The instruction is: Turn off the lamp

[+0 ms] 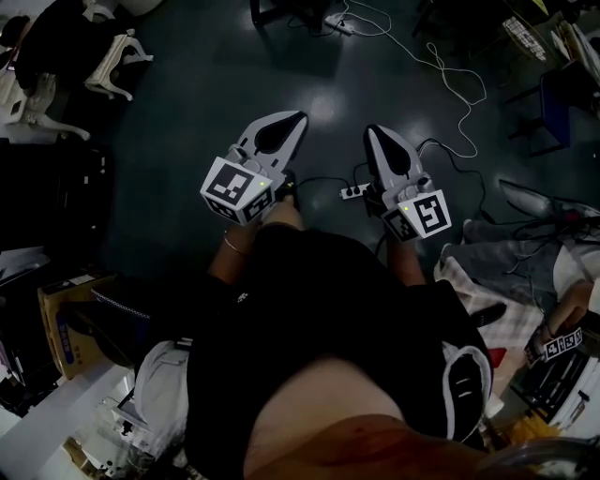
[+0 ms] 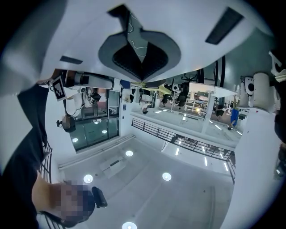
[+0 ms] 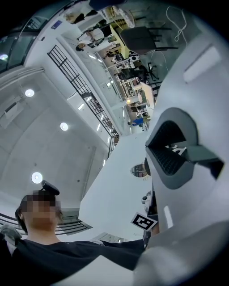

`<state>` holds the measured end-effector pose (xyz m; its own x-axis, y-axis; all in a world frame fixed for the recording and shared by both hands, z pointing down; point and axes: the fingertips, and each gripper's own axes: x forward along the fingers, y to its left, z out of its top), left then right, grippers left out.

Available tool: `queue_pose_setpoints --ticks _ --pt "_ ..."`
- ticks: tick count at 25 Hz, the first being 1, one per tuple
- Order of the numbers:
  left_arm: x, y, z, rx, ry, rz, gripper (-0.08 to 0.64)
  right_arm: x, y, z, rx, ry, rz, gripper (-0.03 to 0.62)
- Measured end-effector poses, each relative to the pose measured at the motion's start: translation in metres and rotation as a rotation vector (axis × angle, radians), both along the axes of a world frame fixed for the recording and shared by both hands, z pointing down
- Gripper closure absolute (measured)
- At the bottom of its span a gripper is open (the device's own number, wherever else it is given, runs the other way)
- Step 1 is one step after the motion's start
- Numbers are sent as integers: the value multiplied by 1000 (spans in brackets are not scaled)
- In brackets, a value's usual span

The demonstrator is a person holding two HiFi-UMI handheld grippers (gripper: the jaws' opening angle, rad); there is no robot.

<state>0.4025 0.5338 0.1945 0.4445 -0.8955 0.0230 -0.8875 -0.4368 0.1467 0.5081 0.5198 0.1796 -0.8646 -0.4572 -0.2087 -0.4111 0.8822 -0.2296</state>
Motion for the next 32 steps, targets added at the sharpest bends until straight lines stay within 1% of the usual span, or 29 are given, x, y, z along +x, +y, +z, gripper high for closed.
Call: queue_pose_setpoints --ticks 8,15,22,26,32 --pt "-22 -42 -2 2 7 21 552 -23 -40 4 -9 30 34 592" --pt "-43 -75 -2 -1 24 26 552 -45 -73 2 -32 27 39 592" --pt "-75 -106 -3 -8 31 22 552 -79 -105 0 -33 31 34 592" --pt "-96 -124 -5 -17 36 16 552 -98 -122 -1 -51 36 36 592" --pt "-116 -146 -7 -19 38 12 552 -118 -143 0 -22 57 22 592"
